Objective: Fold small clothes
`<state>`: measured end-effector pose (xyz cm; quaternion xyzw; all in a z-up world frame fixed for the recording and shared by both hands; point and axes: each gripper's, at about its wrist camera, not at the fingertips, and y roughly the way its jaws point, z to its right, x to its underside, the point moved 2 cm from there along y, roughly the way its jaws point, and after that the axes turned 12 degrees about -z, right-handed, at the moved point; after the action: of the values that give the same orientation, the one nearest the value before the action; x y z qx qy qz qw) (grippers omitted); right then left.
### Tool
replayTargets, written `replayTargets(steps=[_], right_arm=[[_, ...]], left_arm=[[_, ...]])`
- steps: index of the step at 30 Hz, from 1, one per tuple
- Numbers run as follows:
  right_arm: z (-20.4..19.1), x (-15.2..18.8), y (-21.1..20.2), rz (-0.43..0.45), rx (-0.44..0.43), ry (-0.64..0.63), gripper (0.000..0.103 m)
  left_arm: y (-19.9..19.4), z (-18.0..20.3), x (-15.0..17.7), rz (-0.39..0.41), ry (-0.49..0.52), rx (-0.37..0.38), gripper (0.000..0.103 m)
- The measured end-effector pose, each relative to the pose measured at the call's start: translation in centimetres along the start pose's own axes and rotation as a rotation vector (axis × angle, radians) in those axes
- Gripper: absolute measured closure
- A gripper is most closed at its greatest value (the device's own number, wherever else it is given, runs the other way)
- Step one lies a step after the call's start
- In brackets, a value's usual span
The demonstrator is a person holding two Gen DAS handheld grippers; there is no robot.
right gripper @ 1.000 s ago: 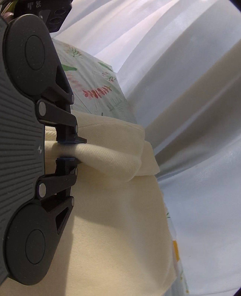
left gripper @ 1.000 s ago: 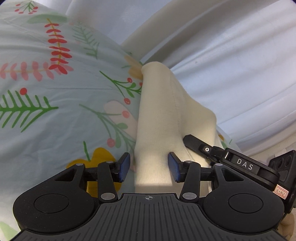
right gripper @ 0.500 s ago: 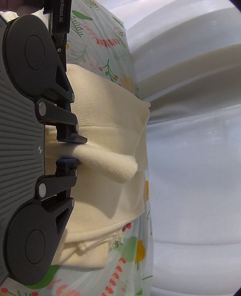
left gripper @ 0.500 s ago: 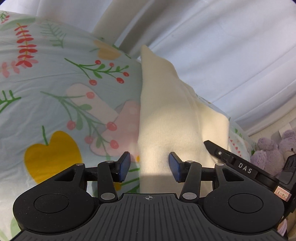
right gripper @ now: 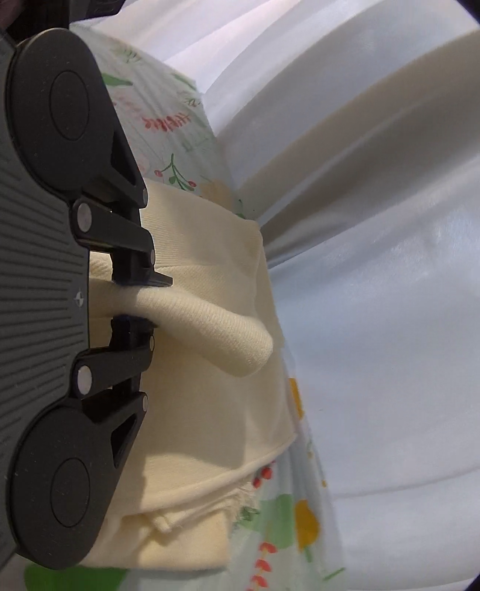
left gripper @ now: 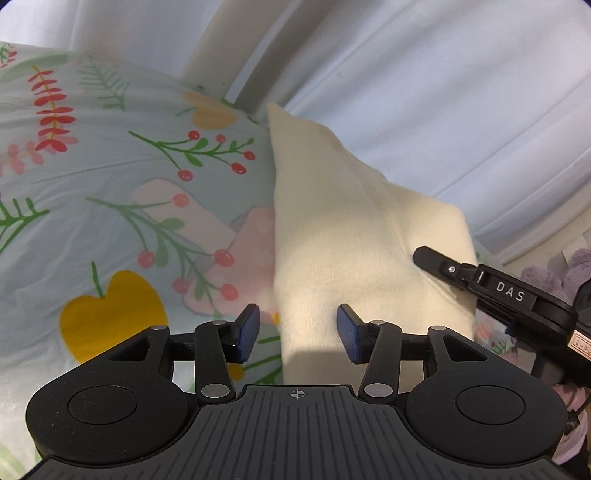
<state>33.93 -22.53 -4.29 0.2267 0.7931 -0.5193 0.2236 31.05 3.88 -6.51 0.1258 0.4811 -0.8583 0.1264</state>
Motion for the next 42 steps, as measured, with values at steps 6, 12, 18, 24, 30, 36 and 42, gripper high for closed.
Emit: replayTargets(steps=[6, 12, 18, 24, 30, 36, 42], right_arm=[[-3.2, -0.1, -2.7, 0.170, 0.252, -0.238, 0.091], [-1.2, 0.1, -3.0, 0.171, 0.367, -0.223, 0.091], [-0.5, 1.1, -2.8, 0.174, 0.468, -0.252, 0.091], [0.2, 1.9, -1.3, 0.118, 0.579, -0.308, 0.091], [3.1, 2.1, -3.3, 0.104, 0.545, -0.139, 0.075], [6.2, 4.8, -8.9, 0.096, 0.282, 0.142, 0.054], [6.5, 9.1, -8.4, -0.027, 0.120, 0.280, 0.056]], left_arm=[[-0.2, 2.1, 0.0, 0.005, 0.073, -0.001, 0.051], [1.4, 3.4, 0.5, -0.040, 0.103, 0.011, 0.051], [2.3, 4.5, 0.8, -0.068, 0.137, 0.007, 0.050], [2.6, 4.9, 0.8, -0.089, 0.163, -0.006, 0.048], [1.4, 3.8, 1.8, -0.088, 0.182, -0.022, 0.046], [-0.1, 3.8, 3.5, -0.081, 0.244, -0.049, 0.042], [1.2, 5.7, 4.9, -0.125, 0.327, -0.070, 0.042]])
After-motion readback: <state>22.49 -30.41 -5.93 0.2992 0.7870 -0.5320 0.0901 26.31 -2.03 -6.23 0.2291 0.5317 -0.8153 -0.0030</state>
